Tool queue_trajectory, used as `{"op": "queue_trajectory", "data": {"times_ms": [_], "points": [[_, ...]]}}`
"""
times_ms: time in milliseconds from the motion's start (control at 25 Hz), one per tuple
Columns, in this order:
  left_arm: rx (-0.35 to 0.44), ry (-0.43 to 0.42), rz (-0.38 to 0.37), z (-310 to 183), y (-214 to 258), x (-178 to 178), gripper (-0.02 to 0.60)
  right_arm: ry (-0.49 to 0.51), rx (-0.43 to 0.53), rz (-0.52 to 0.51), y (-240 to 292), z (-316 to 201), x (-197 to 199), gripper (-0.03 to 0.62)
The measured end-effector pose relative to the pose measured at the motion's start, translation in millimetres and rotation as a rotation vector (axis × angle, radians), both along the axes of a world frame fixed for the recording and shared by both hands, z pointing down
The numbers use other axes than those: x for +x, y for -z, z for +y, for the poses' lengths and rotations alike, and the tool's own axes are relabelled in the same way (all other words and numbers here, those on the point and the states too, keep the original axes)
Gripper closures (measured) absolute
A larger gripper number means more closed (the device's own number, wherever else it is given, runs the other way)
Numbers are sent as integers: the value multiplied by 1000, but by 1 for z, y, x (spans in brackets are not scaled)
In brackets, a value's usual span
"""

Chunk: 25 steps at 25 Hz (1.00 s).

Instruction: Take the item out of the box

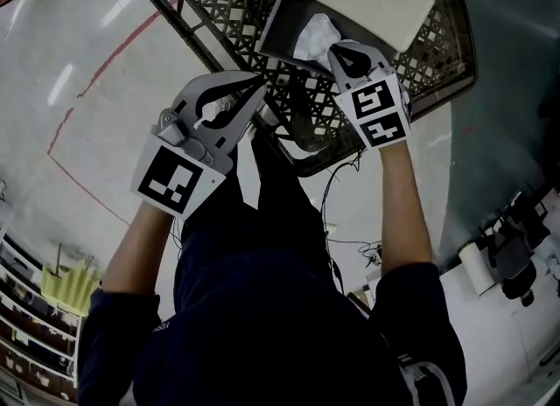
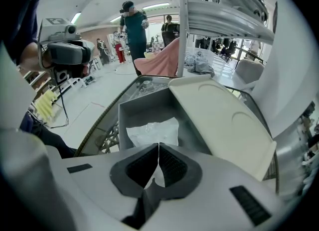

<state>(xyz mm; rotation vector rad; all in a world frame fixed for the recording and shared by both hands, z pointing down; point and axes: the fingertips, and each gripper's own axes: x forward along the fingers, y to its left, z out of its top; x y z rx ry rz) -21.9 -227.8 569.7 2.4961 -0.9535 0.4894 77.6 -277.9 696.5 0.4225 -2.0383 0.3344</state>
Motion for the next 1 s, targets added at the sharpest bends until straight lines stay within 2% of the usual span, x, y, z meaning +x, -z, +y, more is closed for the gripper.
{"op": "queue_trajectory", "data": {"times_ms": [240,560,1000], "points": [[28,-13,-5,-1,18,2,572,-62,18,-88,35,-2,-2,568],[121,-44,-27,-6,62,5,572,-138,134,-197,107,-14,-2,569],[280,-60,-30,-6,158,7,572,-206,316,-314,231,-1,1,569]]}}
